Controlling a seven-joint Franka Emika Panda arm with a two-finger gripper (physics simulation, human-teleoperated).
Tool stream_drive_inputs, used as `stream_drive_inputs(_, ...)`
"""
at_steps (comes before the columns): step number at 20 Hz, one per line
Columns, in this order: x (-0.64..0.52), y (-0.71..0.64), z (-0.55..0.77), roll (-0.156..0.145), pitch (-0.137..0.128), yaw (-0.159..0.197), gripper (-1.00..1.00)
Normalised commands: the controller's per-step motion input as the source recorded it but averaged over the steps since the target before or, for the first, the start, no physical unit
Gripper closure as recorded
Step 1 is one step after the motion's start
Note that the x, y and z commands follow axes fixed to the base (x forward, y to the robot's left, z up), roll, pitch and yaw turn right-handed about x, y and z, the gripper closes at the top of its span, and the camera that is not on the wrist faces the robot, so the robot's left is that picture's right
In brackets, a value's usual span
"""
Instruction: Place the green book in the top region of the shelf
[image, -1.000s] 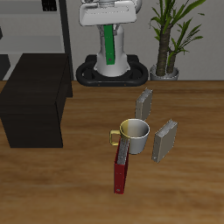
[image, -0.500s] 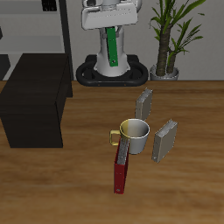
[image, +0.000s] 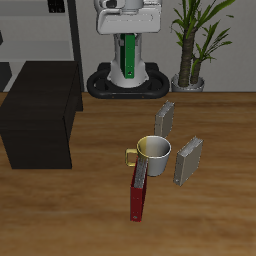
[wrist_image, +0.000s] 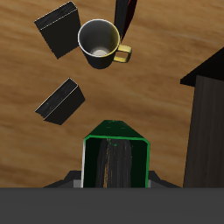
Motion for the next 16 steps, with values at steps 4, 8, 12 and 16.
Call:
stream_drive_inputs(4, 0.09, 0.06, -0.17, -0.076, 0.045, 0.026, 1.00)
stream_drive_inputs(8, 0.00, 0.03, -0.14, -0.088, 0.019, 0.015, 1.00)
stream_drive_inputs(12, -0.02, 0.08, -0.13, -0.078, 0.024, 0.032, 1.00)
stream_drive_inputs(16, -0.01, 0.11, -0.04, -0.053, 0.005, 0.034, 1.00)
